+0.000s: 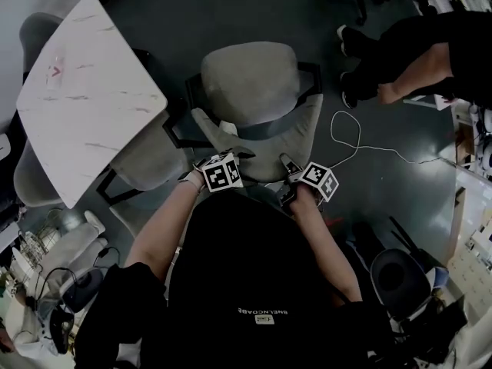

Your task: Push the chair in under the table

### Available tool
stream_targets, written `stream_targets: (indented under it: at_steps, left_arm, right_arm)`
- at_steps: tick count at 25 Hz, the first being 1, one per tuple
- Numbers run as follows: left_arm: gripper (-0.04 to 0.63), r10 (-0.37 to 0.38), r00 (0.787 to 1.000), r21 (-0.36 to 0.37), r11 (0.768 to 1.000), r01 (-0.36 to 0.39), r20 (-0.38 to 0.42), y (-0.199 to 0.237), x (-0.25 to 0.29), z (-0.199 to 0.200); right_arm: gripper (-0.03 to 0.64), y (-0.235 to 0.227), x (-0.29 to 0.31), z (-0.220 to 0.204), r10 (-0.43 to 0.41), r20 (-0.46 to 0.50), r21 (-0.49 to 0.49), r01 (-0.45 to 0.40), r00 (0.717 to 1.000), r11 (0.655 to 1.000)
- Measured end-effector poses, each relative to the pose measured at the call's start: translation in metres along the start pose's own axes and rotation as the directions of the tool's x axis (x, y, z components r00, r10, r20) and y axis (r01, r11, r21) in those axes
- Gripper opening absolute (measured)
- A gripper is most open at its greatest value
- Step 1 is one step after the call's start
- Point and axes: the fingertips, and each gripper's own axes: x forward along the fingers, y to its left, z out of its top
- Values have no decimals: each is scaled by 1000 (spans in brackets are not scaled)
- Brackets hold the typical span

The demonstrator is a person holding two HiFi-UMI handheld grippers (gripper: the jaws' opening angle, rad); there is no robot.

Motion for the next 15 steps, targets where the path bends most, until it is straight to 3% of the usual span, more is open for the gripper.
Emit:
stream_targets:
  at_steps: [4,7,11,15]
  left_arm:
    - [370,-27,1000,-33,999,26,-8,2,5,-4]
    - [370,-46,999,-15,999,46,-6,4,5,-3]
    - [370,-54,999,35,998,54,-6,9,-6,1]
    - [373,-21,999,35,999,20,36,22,-13,6]
  right_arm:
    - [283,-3,3,2,-48,20,10,48,999,999]
    - [183,-9,5,2,-108,7,22,108,994,994]
    - [170,0,6,3,-95,1,55,95,995,994]
    - [166,11,11,13,-92,40,73,89,995,993]
